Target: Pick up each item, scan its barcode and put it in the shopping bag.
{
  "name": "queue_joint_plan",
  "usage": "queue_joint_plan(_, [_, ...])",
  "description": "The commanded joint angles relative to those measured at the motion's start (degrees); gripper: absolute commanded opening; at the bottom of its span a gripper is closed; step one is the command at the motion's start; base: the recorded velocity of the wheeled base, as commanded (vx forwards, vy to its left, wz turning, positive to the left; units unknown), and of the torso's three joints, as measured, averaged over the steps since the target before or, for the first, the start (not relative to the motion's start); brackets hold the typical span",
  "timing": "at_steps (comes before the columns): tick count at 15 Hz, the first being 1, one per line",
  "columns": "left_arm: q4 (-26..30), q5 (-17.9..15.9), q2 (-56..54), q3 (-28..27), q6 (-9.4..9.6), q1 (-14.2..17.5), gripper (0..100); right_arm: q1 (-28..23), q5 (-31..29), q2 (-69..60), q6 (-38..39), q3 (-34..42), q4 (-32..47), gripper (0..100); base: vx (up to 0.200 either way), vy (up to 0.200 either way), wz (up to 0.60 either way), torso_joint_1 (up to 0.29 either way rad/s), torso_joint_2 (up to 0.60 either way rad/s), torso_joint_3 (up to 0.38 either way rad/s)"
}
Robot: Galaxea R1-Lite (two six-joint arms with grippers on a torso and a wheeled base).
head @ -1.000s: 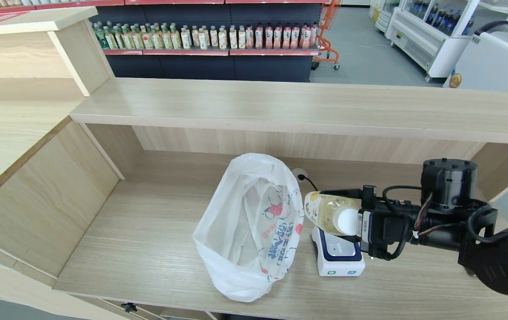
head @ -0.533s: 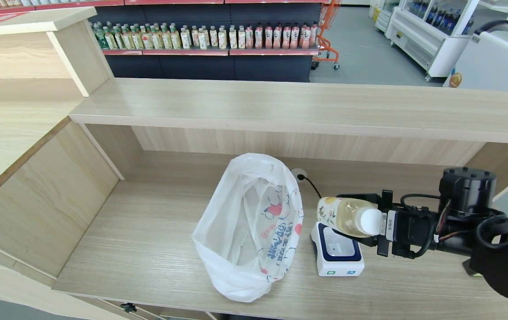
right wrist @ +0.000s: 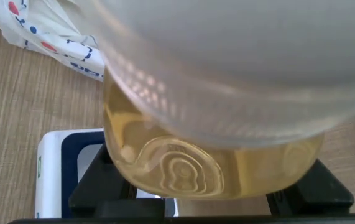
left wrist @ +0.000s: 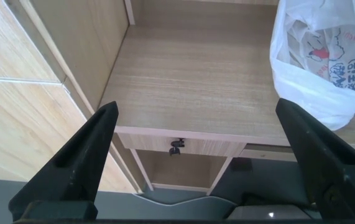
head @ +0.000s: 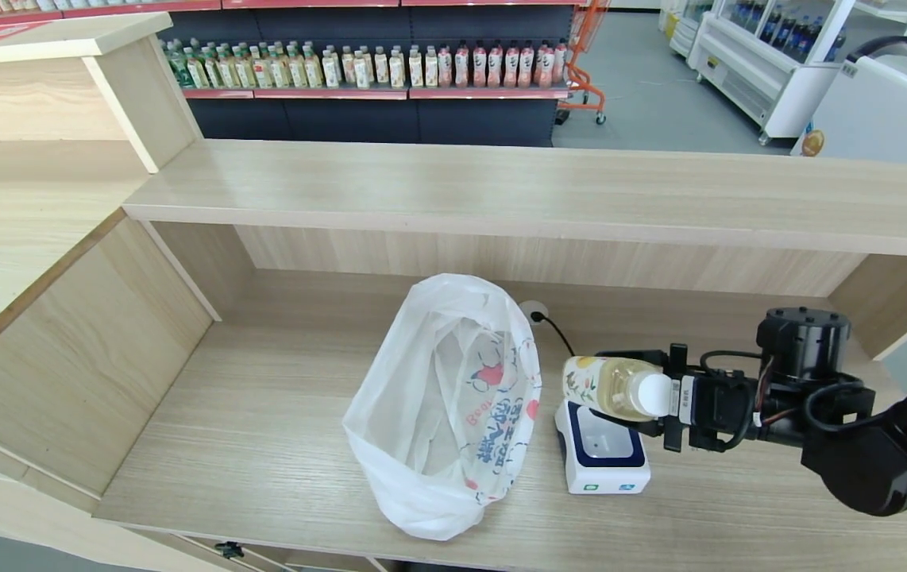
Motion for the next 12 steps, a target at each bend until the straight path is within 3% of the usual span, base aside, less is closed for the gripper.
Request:
queue_joint_plan(1, [0.0,0.0,0.1,0.0,0.0,0.0,100,0.1,0.2,3.2,-0.1,-2.4,0.0,0,0.0,0.0,0.0,0.0,0.0,0.0])
queue_joint_plan(12, [0.0,0.0,0.1,0.0,0.0,0.0,100,0.4,1.4,0.2,-1.4,0.0,0.3,0,0.0,0.0,0.0,0.0,0.0,0.0])
